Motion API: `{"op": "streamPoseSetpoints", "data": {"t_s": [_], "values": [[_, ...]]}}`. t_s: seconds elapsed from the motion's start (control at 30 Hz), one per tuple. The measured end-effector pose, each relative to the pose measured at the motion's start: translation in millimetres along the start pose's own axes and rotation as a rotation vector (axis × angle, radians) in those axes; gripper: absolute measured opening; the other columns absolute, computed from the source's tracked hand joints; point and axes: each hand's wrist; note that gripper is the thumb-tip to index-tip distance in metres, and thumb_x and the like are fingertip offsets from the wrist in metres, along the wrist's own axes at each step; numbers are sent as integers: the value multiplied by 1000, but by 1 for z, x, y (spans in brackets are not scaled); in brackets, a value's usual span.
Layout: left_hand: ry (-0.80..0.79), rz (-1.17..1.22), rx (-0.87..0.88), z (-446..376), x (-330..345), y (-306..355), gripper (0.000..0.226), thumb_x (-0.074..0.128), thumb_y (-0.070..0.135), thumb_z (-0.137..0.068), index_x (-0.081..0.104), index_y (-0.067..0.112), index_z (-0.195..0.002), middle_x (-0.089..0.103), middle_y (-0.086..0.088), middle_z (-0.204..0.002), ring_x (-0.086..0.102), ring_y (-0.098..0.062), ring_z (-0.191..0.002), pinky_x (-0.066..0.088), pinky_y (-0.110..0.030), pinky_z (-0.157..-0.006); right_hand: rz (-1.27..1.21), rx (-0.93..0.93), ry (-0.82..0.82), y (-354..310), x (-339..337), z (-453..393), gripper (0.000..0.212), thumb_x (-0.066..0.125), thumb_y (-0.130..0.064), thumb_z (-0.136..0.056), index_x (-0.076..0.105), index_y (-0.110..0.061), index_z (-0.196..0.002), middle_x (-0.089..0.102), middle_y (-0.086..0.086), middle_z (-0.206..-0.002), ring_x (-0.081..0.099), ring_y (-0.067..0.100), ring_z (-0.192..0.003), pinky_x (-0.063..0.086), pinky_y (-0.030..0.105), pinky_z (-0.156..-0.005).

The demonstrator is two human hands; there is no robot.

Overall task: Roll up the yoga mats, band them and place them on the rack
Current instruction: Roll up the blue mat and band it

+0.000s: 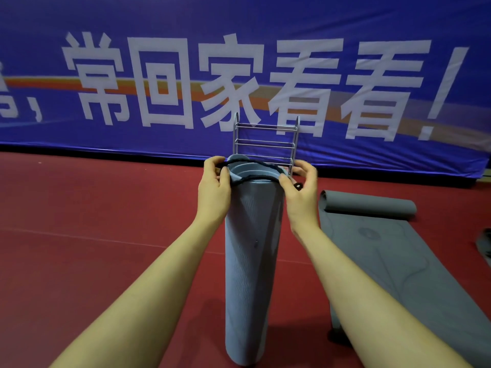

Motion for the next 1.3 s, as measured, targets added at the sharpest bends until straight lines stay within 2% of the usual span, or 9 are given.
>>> {"op": "streamPoseSetpoints", "data": {"t_s": [0.17,0.37,0.57,0.7,0.83,0.93,1.03,1.13,1.3], "values": [[-30,-28,0,4,3,0,23,43,19,-101,54,14,-121,60,7,-101,56,-5,-90,37,0,-68,-26,156,48,12,-5,6,21,65,-16,-89,49,-10,-101,49,2,-103,50,6,-84,40,5,-71],[-36,24,-44,5,-1,-7,3,51,16,-96,53,13,-96,57,13,-86,54,-1,-79,43,-10,-68,-26,143,-14,12,-11,5,18,68,-36,-77,62,-19,-78,60,11,-95,56,19,-90,46,37,-90],[-128,-19,-137,-5,-5,-10,27,52,-6,-79,42,17,-69,56,4,-73,47,-9,-66,41,-23,-63,-6,152,-40,14,-21,4,25,62,2,-84,51,-16,-70,61,-1,-90,47,11,-72,41,25,-70],[-93,6,-160,-9,-10,-15,31,45,-14,-78,39,15,-67,61,8,-73,54,-9,-65,46,-20,-57,65,101,-68,14,-27,8,34,54,16,-77,42,-14,-67,66,-8,-102,61,3,-91,46,13,-75],[-39,100,-180,-8,-13,-13,33,41,-7,-76,50,24,-85,66,0,-90,62,-20,-87,52,-39,-73,68,109,-2,13,-26,1,31,54,11,-85,44,-16,-73,63,6,-89,60,13,-81,51,30,-76],[-38,99,-201,-8,-13,-12,24,45,11,-85,61,29,-84,68,2,-88,58,-16,-81,51,-47,-81,15,189,90,10,-22,-3,23,48,6,-91,49,-16,-85,59,8,-83,60,15,-76,52,40,-77],[-62,98,-234,-9,-13,-2,35,49,39,-94,69,22,-72,68,-1,-70,54,-13,-67,51,-37,-66,-29,257,132,2,-15,-5,23,37,8,-94,53,-6,-103,60,2,-75,57,-2,-53,48,21,-55],[-94,151,-311,-10,-13,4,44,49,35,-99,60,15,-61,55,11,-47,47,-3,-45,39,-15,-45,-68,374,139,-2,-10,-7,28,40,9,-91,60,-2,-106,61,2,-69,54,2,-45,44,20,-49],[-148,141,-414,-15,-18,13,37,53,34,-97,58,17,-64,57,8,-51,50,-8,-49,47,-17,-45,-154,588,235,-10,-9,-13,20,50,9,-86,65,-2,-94,60,3,-62,55,14,-51,47,20,-45]]}}
Point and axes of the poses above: each hand's wrist, its own z-axis away from the middle knuckle, its own x-axis out of the palm, y = z × x
